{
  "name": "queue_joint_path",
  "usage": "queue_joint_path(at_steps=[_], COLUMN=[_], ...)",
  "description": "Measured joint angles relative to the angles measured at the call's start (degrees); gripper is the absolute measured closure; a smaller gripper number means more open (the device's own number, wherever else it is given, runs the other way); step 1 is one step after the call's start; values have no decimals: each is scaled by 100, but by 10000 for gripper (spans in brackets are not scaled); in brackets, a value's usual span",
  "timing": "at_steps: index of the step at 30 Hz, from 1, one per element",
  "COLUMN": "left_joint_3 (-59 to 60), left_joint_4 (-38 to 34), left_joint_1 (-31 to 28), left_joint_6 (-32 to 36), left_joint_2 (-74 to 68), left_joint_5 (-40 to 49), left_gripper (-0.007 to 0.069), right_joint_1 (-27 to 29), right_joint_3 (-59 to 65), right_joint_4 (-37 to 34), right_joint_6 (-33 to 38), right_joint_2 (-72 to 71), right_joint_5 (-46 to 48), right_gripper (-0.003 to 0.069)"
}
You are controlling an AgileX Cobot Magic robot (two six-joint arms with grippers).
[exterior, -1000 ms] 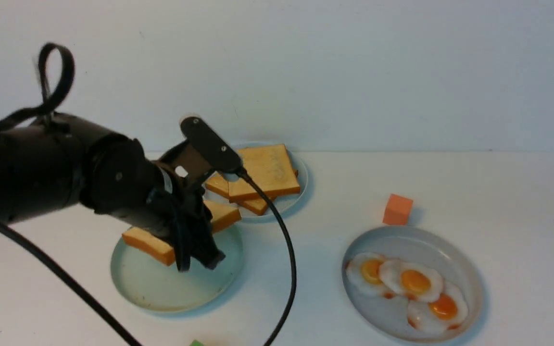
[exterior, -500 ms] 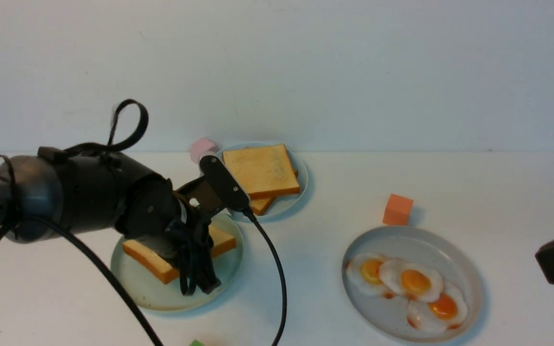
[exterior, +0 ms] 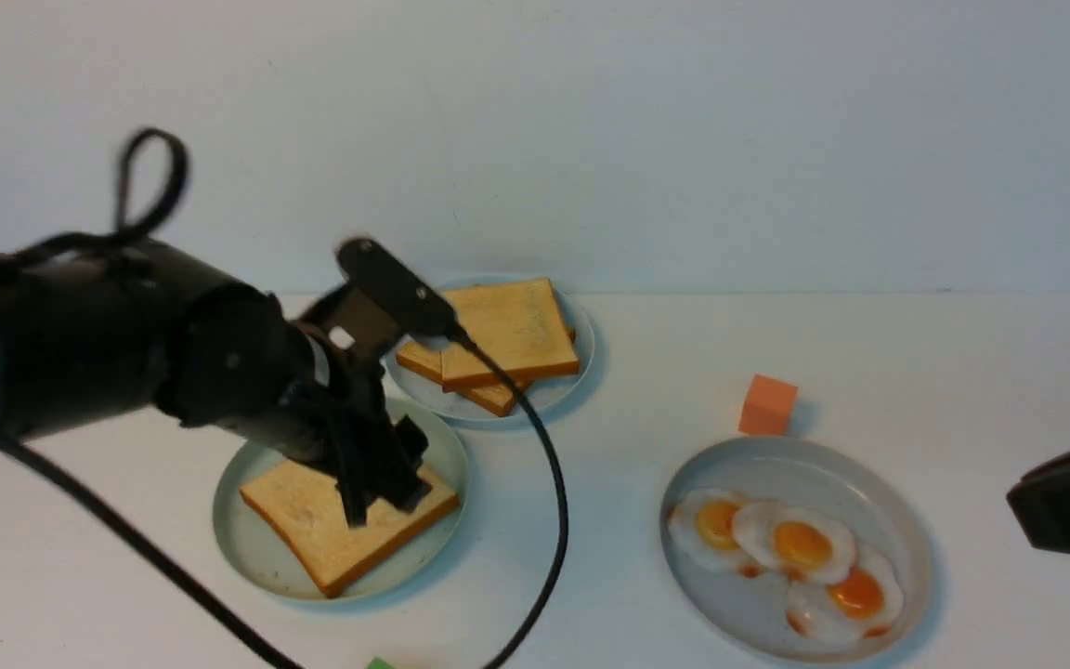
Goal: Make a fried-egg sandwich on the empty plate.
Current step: Use the right arm to grab a fried egg
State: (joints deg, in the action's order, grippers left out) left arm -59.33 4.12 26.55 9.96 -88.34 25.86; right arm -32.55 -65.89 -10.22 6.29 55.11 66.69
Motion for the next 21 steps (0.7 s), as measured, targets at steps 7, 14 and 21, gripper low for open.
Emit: queue_joint_path(at_steps=[7,14,21], left_joint_3=[170,1108,1926], left_joint_4=[-754,-815,-815], left_joint_1=[369,495,495], left_joint_6=[-961,-996,-1030], left_joint_2=[2239,4146,5805], left_joint_5=[692,888,973], left_gripper=[419,638,638], right_joint_1=[0,56,55], right_joint_3=[0,0,0], right_joint_4=[680,1349,1924], right_joint_6=[0,0,276], right_joint_2=[1250,2813,4006], right_joint_5=[-341,-646,-1388], right_gripper=[412,242,67])
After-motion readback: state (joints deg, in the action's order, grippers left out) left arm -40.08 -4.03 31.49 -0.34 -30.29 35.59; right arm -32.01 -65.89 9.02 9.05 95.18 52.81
